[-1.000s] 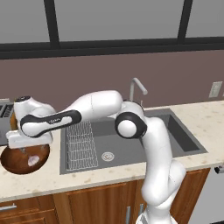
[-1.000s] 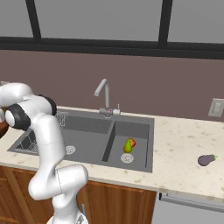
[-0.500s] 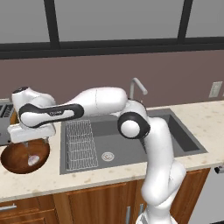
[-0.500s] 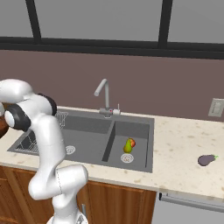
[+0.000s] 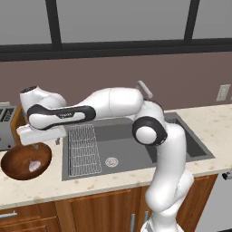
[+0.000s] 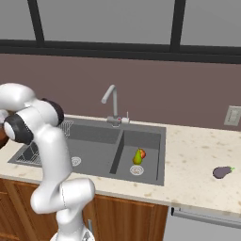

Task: There is a mixed pile of frozen fruits and vegetables on the counter. Locate all the frozen vegetables and place the items in a bowl on the counter. Take all the frozen fruits and defrost them in a running sink.

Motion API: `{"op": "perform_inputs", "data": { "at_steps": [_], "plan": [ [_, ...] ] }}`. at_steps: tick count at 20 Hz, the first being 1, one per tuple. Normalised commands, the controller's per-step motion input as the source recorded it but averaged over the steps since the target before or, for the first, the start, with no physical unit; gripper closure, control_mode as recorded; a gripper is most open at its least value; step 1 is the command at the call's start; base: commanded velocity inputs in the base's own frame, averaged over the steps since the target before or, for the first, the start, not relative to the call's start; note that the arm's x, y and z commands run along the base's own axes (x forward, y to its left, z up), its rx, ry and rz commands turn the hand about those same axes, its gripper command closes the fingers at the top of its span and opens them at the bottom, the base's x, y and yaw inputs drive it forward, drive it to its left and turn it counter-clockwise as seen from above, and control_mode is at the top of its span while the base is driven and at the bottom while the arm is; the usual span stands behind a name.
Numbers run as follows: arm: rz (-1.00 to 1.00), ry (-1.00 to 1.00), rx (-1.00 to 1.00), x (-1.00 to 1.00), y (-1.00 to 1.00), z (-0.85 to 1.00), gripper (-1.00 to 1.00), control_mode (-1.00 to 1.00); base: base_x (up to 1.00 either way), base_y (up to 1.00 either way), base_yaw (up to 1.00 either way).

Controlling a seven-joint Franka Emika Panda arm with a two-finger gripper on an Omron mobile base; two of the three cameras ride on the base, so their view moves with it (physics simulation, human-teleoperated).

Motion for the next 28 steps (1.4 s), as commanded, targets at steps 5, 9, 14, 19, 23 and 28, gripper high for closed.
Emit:
{"op": "perform_inputs", "data": {
  "at_steps": [5, 9, 14, 19, 23, 28],
  "plan": [
    [0.00, -0.07, 0.08, -0.09, -0.50, 0.04, -1.00, -1.00, 0.00, 0.00, 0.00],
    [-0.05, -0.01, 0.04, -0.09, -0.45, 0.00, -1.00, -1.00, 0.00, 0.00, 0.00],
    [0.00, -0.01, 0.08, -0.02, -0.49, 0.11, -1.00, -1.00, 0.00, 0.00, 0.00],
    [-0.05, 0.03, 0.02, -0.01, -0.55, -0.02, -1.00, -1.00, 0.00, 0.00, 0.00],
    [-0.13, 0.01, 0.00, 0.00, -0.40, -0.04, -1.00, -1.00, 0.00, 0.00, 0.00],
    [-0.11, 0.02, 0.00, 0.02, -0.42, 0.02, -1.00, -1.00, 0.00, 0.00, 0.00]
  ]
}}
